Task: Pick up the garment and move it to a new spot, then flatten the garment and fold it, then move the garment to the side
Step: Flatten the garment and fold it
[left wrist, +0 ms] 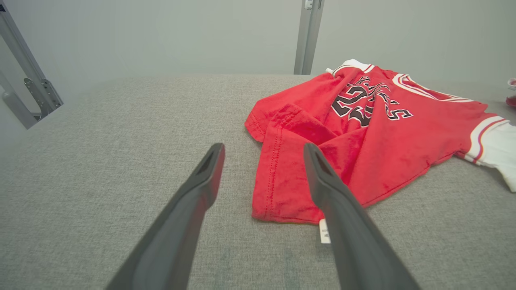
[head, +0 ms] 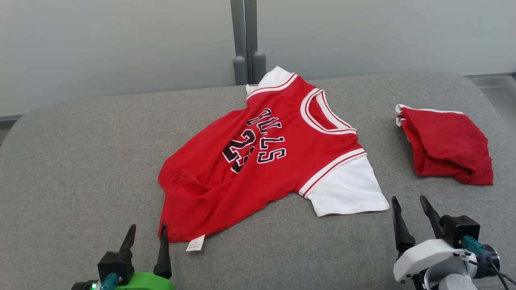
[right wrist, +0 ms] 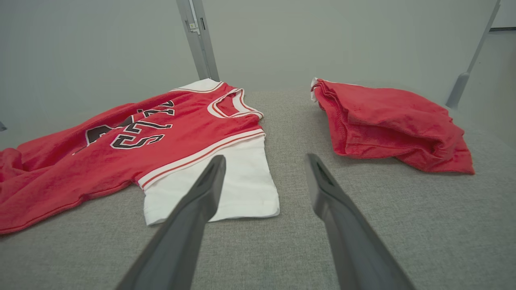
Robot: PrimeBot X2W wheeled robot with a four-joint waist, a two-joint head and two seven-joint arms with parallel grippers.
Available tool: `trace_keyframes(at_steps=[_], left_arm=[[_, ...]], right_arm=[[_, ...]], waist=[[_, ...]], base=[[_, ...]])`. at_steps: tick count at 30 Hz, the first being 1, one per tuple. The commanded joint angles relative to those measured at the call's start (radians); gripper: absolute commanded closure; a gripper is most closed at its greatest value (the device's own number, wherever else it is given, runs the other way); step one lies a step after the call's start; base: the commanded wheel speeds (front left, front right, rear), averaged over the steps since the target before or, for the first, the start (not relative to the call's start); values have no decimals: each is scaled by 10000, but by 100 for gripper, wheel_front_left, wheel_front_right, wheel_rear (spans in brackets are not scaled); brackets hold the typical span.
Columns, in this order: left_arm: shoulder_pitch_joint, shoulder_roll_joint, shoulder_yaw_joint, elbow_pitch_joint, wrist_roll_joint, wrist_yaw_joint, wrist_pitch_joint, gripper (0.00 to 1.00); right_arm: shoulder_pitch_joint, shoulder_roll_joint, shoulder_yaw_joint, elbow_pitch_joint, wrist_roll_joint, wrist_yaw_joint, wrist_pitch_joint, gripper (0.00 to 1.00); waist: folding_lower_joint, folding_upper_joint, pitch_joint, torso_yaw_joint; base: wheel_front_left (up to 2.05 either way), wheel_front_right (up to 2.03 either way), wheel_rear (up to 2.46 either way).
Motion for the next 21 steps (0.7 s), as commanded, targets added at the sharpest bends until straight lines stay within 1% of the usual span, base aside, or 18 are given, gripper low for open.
trace_keyframes(at_steps=[1, 7, 11, 15, 17, 21], left_arm=[[152, 40, -2, -2, 104, 6, 4, 0], [62, 41, -114, 106, -59, -25, 4, 0], [-363, 40, -302, 405, -242, -78, 4, 0], [-747, 41, -348, 666, -478, -30, 4, 0], [-834, 43, -309, 750, -602, -11, 4, 0], [-1158, 41, -189, 1352, -580, -179, 4, 0]], right_arm=[[168, -10, 10, -24, 55, -16, -22, 0], [36, 0, 72, 58, 62, -16, -22, 0], [-148, -11, 81, 151, 12, -16, -22, 0], [-399, -95, 112, 168, -29, -16, -22, 0], [-458, -98, 116, 163, -26, -16, -22, 0], [-694, -76, 119, 120, 11, -16, -22, 0]], waist=[[1, 0, -29, 14], [1, 0, 195, 26], [1, 0, 655, 61], [1, 0, 1199, 54], [1, 0, 1304, 41], [1, 0, 1618, -78]], base=[[0, 0, 0], [0, 0, 0], [0, 0, 0], [0, 0, 0], [0, 0, 0], [0, 0, 0]])
